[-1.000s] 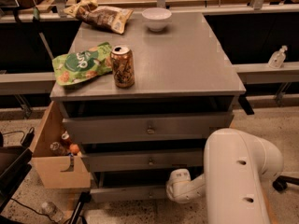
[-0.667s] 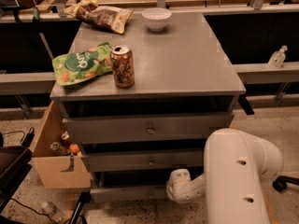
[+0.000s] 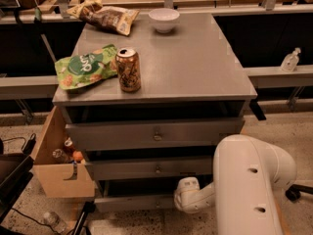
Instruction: Open bottom drawer
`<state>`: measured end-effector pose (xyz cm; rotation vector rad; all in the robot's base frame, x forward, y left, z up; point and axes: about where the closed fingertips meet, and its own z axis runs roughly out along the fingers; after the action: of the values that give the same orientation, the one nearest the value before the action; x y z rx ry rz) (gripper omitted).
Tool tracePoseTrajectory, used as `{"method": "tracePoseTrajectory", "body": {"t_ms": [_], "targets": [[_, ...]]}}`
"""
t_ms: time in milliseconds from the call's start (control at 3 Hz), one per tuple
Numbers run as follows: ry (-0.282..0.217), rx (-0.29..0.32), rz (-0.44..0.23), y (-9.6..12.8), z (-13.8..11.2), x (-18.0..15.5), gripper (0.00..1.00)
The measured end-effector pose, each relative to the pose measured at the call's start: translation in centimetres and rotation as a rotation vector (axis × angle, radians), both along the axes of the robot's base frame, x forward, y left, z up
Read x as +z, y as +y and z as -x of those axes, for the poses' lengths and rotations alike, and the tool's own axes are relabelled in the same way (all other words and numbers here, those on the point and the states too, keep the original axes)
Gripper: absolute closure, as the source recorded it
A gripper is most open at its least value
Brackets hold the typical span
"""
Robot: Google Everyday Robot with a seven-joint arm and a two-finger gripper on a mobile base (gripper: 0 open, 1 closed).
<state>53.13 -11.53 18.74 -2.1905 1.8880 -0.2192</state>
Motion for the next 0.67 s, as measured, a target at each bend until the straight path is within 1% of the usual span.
{"method": "tracePoseTrajectory", "body": {"t_ms": [333,667], "targets": [[0.000,0.000,0.000,0.00,0.01,-0.01,0.76],[0.000,0.000,0.000,0.00,0.01,0.01,0.88]]}}
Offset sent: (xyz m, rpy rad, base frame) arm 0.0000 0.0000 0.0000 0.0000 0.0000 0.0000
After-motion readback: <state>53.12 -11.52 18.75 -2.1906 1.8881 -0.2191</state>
